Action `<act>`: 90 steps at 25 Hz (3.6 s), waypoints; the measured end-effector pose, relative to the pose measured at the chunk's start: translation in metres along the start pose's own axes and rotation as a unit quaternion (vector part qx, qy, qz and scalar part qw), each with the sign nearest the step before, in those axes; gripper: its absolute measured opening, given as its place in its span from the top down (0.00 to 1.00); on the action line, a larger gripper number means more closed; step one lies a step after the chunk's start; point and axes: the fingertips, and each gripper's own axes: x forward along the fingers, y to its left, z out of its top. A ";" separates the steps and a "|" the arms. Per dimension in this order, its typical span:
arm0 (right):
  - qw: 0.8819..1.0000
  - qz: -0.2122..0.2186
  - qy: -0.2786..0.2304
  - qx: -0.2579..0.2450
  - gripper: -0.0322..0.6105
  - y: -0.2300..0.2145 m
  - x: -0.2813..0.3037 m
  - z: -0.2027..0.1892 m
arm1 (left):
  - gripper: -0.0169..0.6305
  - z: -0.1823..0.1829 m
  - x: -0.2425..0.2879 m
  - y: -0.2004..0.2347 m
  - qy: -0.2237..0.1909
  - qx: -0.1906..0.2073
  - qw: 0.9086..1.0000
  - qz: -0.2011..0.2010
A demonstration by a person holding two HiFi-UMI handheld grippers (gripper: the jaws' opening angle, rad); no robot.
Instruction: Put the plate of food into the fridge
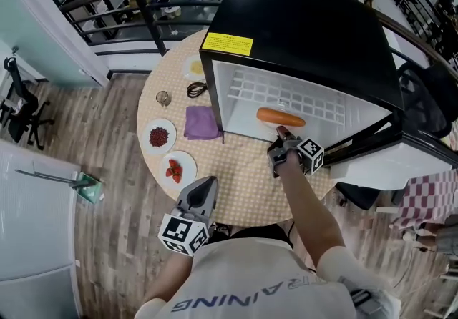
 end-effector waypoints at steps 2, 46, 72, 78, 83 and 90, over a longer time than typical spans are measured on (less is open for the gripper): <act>1.000 -0.006 -0.006 0.000 0.89 -0.001 0.005 0.004 | 0.96 -0.002 -0.001 0.001 0.001 -0.003 1.000 0.003; 0.833 -0.148 0.166 -0.507 0.55 -0.001 0.026 -0.002 | 0.96 -0.016 -0.001 0.008 0.022 -0.034 0.999 -0.001; 0.836 0.066 0.110 -0.534 0.92 0.078 -0.102 -0.069 | 0.96 -0.006 0.006 -0.024 0.013 -0.020 0.998 -0.062; 0.811 0.090 0.069 -0.574 0.92 0.102 -0.158 -0.079 | 0.96 0.011 0.015 -0.044 -0.002 0.012 0.996 -0.089; 0.800 0.093 0.018 -0.592 0.92 0.116 -0.203 -0.072 | 0.96 0.030 0.020 -0.055 -0.021 0.038 0.994 -0.099; 0.779 0.095 -0.011 -0.619 0.92 0.127 -0.238 -0.072 | 0.96 0.041 0.025 -0.068 -0.031 0.055 0.992 -0.109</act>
